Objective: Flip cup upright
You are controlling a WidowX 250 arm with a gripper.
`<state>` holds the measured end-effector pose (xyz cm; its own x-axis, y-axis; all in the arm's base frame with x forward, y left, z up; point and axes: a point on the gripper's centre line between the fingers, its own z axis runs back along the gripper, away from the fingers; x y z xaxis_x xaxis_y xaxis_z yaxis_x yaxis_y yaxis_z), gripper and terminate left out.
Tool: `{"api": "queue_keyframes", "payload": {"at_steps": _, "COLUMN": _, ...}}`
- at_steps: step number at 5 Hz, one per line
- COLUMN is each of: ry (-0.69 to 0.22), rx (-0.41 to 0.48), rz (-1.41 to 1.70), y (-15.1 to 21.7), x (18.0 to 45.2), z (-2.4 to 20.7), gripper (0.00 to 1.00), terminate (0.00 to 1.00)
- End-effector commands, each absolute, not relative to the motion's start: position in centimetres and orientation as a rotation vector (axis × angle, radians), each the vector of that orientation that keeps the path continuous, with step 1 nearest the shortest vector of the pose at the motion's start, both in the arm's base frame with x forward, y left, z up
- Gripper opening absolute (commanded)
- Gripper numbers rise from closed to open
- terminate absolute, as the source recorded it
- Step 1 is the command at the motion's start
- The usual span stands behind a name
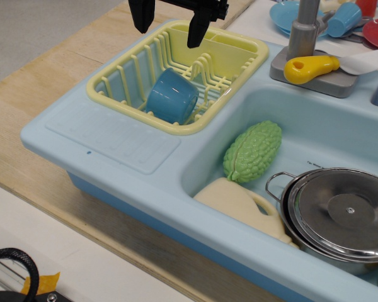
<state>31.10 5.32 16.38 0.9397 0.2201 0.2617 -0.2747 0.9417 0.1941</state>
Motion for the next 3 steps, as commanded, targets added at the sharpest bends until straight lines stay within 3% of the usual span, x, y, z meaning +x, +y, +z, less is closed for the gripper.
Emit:
{"api": "queue_keyframes", "payload": {"at_steps": 1, "ry": -0.24, "rx": 0.231, "rz": 0.255, "y": 5.3, "x": 31.1, "z": 16.4, "gripper": 1.0, "terminate": 0.0}}
{"api": "queue_keyframes", "payload": {"at_steps": 2, "ry": -0.186, "rx": 0.189, "rz": 0.277, "y": 6.2, "x": 31.5, "z": 16.0, "gripper": 1.0, "terminate": 0.0}}
{"api": "queue_keyframes", "payload": {"at_steps": 3, "ry": -0.194, "rx": 0.125, "rz": 0.294, "y": 6.4, "x": 31.7, "z": 15.3, "gripper": 1.0, "terminate": 0.0}}
